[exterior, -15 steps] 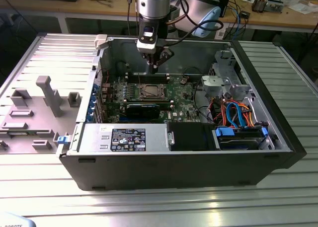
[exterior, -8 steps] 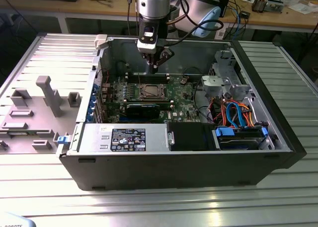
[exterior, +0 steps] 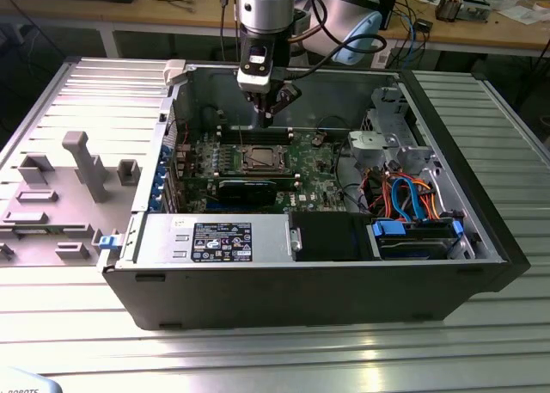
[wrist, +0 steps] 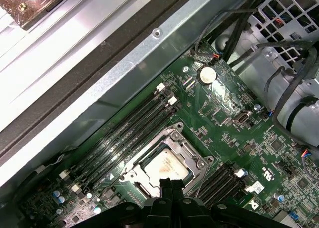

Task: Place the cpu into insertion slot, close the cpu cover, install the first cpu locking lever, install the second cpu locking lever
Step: 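Install the first cpu locking lever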

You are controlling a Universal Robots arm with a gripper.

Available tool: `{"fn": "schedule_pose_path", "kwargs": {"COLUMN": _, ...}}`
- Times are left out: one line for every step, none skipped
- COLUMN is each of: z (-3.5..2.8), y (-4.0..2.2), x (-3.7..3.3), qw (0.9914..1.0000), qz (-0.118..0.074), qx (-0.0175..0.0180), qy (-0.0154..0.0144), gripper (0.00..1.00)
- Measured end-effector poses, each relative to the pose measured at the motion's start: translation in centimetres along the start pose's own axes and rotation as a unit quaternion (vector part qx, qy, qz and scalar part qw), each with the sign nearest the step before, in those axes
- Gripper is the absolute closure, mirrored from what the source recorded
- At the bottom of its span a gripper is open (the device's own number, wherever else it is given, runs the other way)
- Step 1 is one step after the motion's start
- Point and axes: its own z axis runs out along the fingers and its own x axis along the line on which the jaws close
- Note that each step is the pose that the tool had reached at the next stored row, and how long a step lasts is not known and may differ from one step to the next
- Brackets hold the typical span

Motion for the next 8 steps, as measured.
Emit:
{"fn": "schedule_pose_path", "kwargs": {"z": 0.00, "y": 0.00, "x": 0.00, "qw": 1.00000, "qz": -0.001, "qx": 0.0000, "qy": 0.0000, "gripper": 0.89}}
{"fn": "schedule_pose_path", "kwargs": {"z": 0.00, "y": -0.01, "x": 0.00, "qw": 0.99999, "qz": -0.004, "qx": -0.0002, "qy": 0.0001, "gripper": 0.89}}
{"fn": "schedule_pose_path", "kwargs": {"z": 0.00, "y": -0.01, "x": 0.01, "qw": 0.99996, "qz": -0.009, "qx": -0.0004, "qy": 0.0002, "gripper": 0.89}}
{"fn": "schedule_pose_path", "kwargs": {"z": 0.00, "y": -0.01, "x": 0.01, "qw": 0.99987, "qz": -0.016, "qx": -0.0006, "qy": 0.0004, "gripper": 0.89}}
{"fn": "schedule_pose_path", "kwargs": {"z": 0.00, "y": -0.01, "x": 0.01, "qw": 0.99973, "qz": -0.023, "qx": -0.0009, "qy": 0.0005, "gripper": 0.89}}
{"fn": "schedule_pose_path", "kwargs": {"z": 0.00, "y": -0.02, "x": 0.02, "qw": 0.99935, "qz": -0.036, "qx": -0.0015, "qy": 0.0008, "gripper": 0.89}}
{"fn": "schedule_pose_path", "kwargs": {"z": 0.00, "y": -0.02, "x": 0.03, "qw": 0.99887, "qz": -0.047, "qx": -0.0019, "qy": 0.0011, "gripper": 0.89}}
{"fn": "schedule_pose_path", "kwargs": {"z": 0.00, "y": -0.03, "x": 0.03, "qw": 0.99813, "qz": -0.061, "qx": -0.0025, "qy": 0.0014, "gripper": 0.89}}
